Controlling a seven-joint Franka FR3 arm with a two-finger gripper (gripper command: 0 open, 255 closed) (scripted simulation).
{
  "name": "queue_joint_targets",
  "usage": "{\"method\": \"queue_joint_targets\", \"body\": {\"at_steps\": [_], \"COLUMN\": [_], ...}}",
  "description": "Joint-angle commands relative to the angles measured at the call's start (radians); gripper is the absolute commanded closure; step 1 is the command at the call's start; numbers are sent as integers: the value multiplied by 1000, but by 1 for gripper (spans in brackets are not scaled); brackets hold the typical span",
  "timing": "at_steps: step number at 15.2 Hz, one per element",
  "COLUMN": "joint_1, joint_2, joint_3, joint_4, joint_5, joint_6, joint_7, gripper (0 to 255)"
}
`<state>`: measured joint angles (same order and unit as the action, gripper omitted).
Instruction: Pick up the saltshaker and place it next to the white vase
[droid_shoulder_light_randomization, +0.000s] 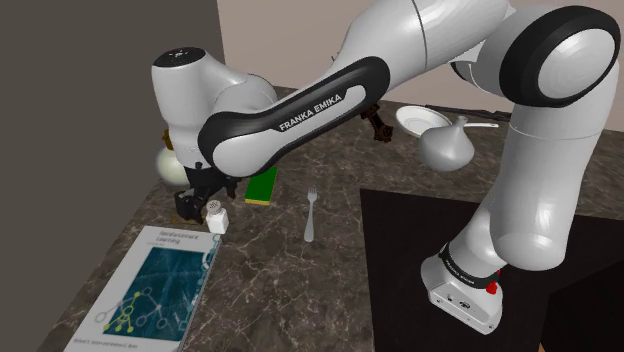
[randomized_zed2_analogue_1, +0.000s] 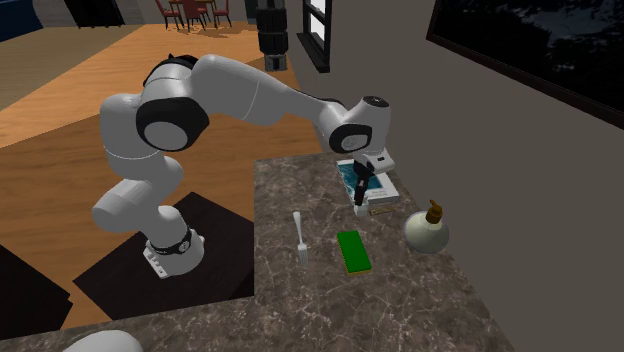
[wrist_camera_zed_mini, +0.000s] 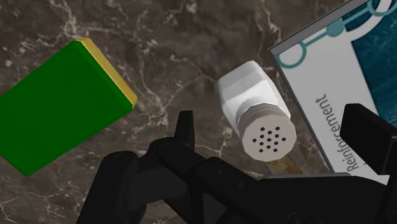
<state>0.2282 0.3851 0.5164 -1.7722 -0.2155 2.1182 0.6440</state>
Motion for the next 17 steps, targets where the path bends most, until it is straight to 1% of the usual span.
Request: {"method": "queue_joint_targets", "body": {"at_steps": [1,2,11,17], "joint_1": [0,0,0,-6], "joint_2": [0,0,0,-32], "joint_3": [0,0,0,10], "joint_4": [0,0,0,40], "joint_5": [0,0,0,22], "joint_6": [0,0,0,-67], "joint_7": [0,0,0,-14], "gripper": [0,255,255,255]}}
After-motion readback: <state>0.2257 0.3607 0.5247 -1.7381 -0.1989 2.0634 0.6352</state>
